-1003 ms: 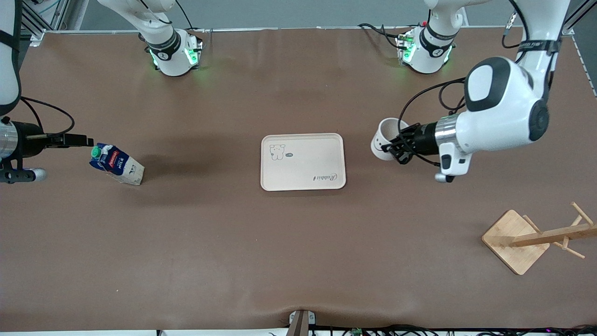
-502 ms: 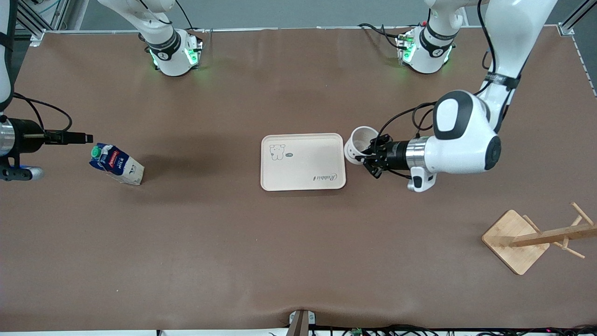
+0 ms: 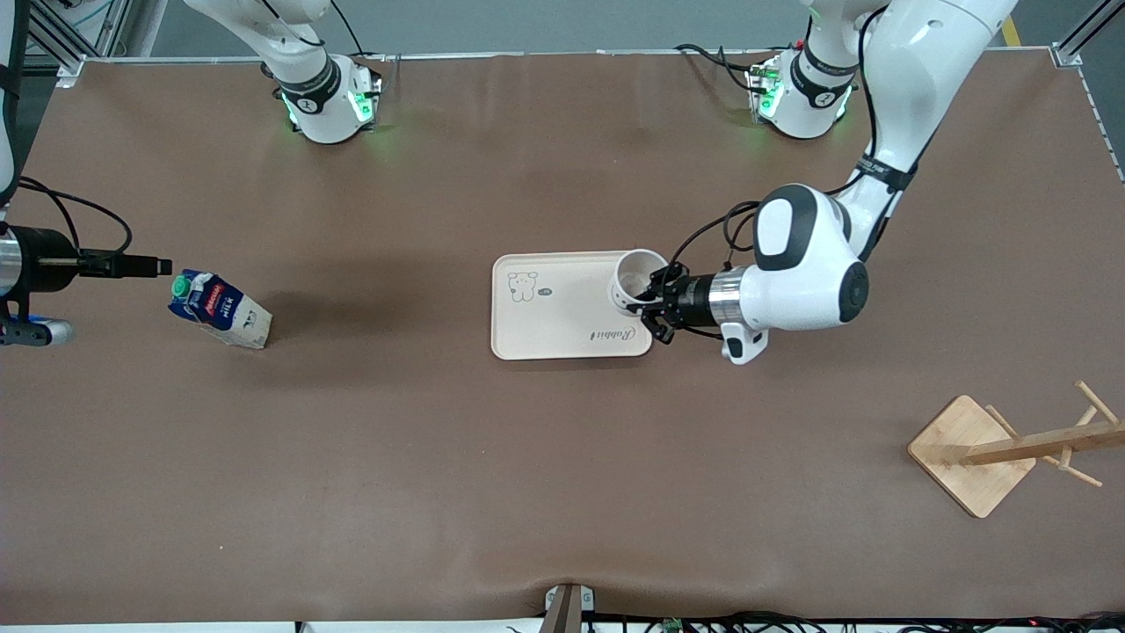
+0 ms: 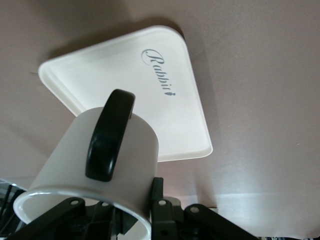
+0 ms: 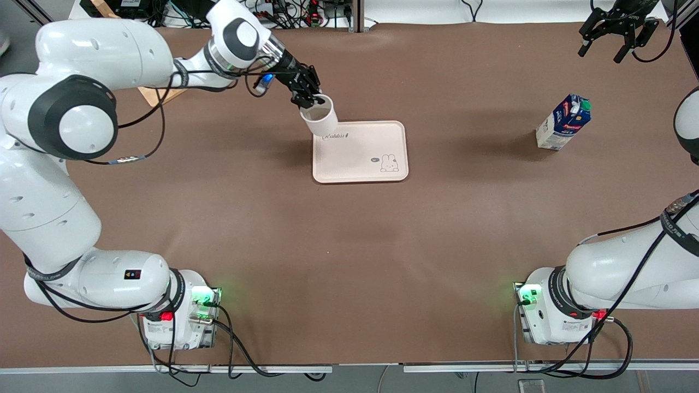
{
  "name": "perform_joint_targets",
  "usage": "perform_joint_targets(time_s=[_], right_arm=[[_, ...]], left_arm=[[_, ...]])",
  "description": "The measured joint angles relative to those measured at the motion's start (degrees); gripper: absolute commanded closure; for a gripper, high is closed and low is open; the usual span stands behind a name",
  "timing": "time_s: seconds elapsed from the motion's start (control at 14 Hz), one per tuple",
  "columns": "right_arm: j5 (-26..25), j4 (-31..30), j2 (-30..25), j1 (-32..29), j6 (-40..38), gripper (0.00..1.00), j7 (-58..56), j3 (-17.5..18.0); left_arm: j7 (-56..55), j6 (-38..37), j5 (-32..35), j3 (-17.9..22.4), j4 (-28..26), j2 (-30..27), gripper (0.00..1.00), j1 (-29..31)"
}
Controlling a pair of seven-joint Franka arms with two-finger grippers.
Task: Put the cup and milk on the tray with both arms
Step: 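Carry the mug to the tray while the right gripper reaches the carton, then lower the mug onto the tray while the right gripper grasps the carton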
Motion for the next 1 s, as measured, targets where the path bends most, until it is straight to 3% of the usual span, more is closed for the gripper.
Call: perform_joint_targets(time_s=[0.29, 0.64, 1.0], right_arm=[[0.0, -5.6, 0.1, -0.4, 10.7, 0.00, 4.5, -0.1], [-0.5, -22.5, -6.5, -0.8, 30.5, 0.00, 8.1, -0.1], [-2.8, -30.3, -11.9, -2.0, 35.2, 0.00, 9.8, -0.4]], left_arm=[[-0.5, 6.7, 0.0, 0.0, -0.1, 3.4, 1.00, -2.5], [-0.5, 10.5, 0.0, 0.2, -0.3, 6.5, 1.00, -4.5], [-0.5, 10.5, 1.3, 0.6, -2.6, 6.5, 1.00, -5.5]])
